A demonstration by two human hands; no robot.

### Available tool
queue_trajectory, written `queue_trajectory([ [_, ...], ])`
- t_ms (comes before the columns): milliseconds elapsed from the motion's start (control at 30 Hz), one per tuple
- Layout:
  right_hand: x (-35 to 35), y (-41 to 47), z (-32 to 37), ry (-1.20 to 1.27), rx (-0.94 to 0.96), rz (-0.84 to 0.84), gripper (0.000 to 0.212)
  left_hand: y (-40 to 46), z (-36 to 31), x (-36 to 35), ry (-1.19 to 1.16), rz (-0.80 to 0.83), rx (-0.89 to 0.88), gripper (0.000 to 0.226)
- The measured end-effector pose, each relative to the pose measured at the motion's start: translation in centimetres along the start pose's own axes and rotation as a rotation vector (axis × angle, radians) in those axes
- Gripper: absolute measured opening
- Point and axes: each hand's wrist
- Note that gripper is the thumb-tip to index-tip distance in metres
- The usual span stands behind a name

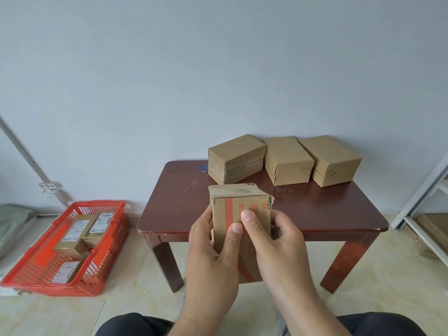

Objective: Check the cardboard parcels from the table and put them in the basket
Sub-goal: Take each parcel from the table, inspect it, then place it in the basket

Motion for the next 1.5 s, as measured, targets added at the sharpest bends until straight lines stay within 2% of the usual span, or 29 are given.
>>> queue_trajectory([
  [233,0.0,-0.3,-0.5,-0.01,0.023,0.004,0.038,0.6,-0.2,0.1,-0.011,-0.021,0.028,0.052],
  [500,-0.3,-0.2,0.2,-0.014,0.003,-0.028,0.044,0.2,-0.6,-0.2,-0.036,-0.038,0.038,0.052],
  [667,-0.4,-0.3,0.3,-0.049,0.021,-0.049,0.044,0.2,-0.6,-0.2,-0.058,-0.025,0.039,0.04],
  [867,-0.4,-0.7,-0.8,-0.132,0.067,-0.1,0.042,0.7,-0.2,0.5,-0.01,-0.005,0.014,0.064],
  [967,-0.3,-0.9,-0.4,-0.125,0.064,-0.091,0.043,0.5,-0.7,0.5,0.012,-0.008,-0.021,0.054],
  [1100,-0.4,-0.9,0.2,-0.106,0.032,-0.082,0.047,0.1,-0.7,0.3,0.02,-0.004,-0.069,0.055],
  [1333,-0.7,-1.1,0.4,-0.078,-0.04,-0.05,0.054,0.6,-1.0,0.5,-0.089,-0.024,0.031,0.055],
  [1500,-0.8,-0.9,0.4,-0.026,-0.096,-0.02,0.028,0.9,-2.0,0.0,-0.159,-0.015,0.065,0.041],
])
Point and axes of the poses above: each hand's wrist, its own y-axis towards the middle knuckle, its own x-axis out of the back of the hand, z = x × y, and after that the axes turned 14 degrees about -x, right-handed
